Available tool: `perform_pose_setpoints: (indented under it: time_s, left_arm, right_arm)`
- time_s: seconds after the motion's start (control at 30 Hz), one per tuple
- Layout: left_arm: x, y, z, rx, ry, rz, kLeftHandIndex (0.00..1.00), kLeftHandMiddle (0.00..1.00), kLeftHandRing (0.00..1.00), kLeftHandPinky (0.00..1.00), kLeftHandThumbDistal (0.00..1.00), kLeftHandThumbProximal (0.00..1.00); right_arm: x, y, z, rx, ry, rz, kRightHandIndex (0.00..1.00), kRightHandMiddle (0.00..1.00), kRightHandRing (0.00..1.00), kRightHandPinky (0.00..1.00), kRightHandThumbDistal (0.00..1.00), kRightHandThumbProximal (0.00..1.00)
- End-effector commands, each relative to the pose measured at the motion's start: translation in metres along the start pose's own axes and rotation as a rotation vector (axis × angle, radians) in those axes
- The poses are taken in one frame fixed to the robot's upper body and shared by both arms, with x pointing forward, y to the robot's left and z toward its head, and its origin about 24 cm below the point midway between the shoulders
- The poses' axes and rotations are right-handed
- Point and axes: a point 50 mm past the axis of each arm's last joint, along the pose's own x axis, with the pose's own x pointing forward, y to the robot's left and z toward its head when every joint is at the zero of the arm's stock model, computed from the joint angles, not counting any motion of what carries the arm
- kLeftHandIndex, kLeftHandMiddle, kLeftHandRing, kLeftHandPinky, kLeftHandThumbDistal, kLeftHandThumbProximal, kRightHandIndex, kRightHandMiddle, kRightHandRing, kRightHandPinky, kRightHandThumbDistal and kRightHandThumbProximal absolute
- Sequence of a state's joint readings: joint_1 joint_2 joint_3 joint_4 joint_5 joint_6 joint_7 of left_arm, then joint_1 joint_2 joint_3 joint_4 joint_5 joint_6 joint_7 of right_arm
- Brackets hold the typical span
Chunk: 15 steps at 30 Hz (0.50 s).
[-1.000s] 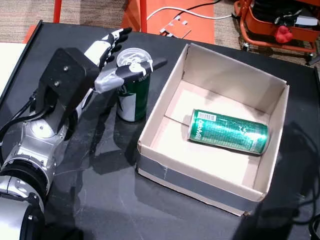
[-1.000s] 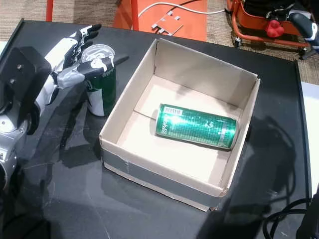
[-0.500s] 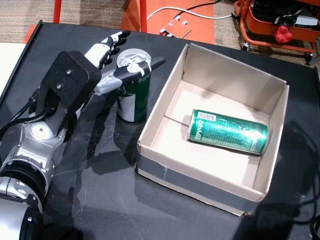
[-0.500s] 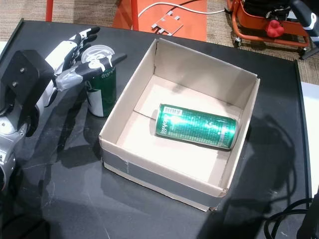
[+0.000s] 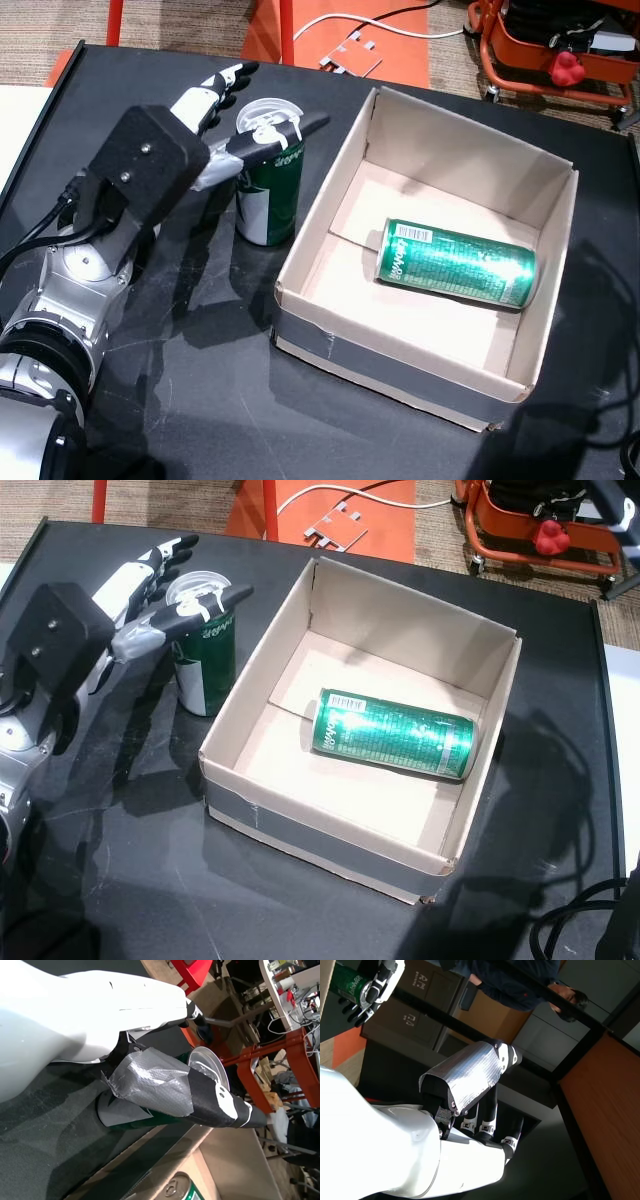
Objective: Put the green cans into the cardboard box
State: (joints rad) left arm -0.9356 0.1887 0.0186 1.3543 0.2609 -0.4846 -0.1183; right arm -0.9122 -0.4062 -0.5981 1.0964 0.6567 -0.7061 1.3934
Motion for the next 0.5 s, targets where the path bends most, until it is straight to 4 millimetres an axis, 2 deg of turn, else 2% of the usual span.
perform_pose_setpoints:
  time_s: [0.0,0.17,0.2,0.33,0.4,0.47]
  left_arm:
    - [-0.0047,-0.0029,-0.0098,-0.007,0.028,-0.008,1.00,1.00,1.00,1.00,1.00,0.56]
    - [-0.0055,-0.0038,-0.0121,-0.006,0.041,-0.010,1.00,1.00,1.00,1.00,1.00,0.58]
    - [-0.0056,-0.0039,-0.0125,-0.011,0.043,-0.010,1.00,1.00,1.00,1.00,1.00,0.58]
    - [-0.0067,-0.0046,-0.0146,0.002,0.049,-0.010,1.00,1.00,1.00,1.00,1.00,0.59]
    - [-0.0071,-0.0047,-0.0155,0.000,0.052,-0.008,1.00,1.00,1.00,1.00,1.00,0.58]
    - [-0.0075,-0.0046,-0.0165,0.007,0.057,-0.004,1.00,1.00,1.00,1.00,1.00,0.58]
  right_arm:
    - [-0.0039,-0.0019,0.0018,-0.020,0.024,-0.002,0.99,0.44,0.48,0.81,0.88,0.71]
    - [-0.0033,-0.0005,-0.0004,0.002,0.036,0.007,0.96,0.44,0.49,0.82,0.84,0.66]
    - [-0.0030,-0.0003,-0.0008,0.008,0.034,0.010,0.94,0.44,0.49,0.81,0.85,0.66]
    - [-0.0032,0.0007,-0.0029,0.014,0.042,0.004,0.94,0.43,0.47,0.79,0.99,0.69]
    - [-0.0036,0.0014,-0.0043,0.028,0.043,0.000,0.95,0.44,0.47,0.80,1.00,0.68]
    - [-0.0034,0.0016,-0.0055,0.046,0.048,0.005,0.96,0.44,0.48,0.80,0.95,0.68]
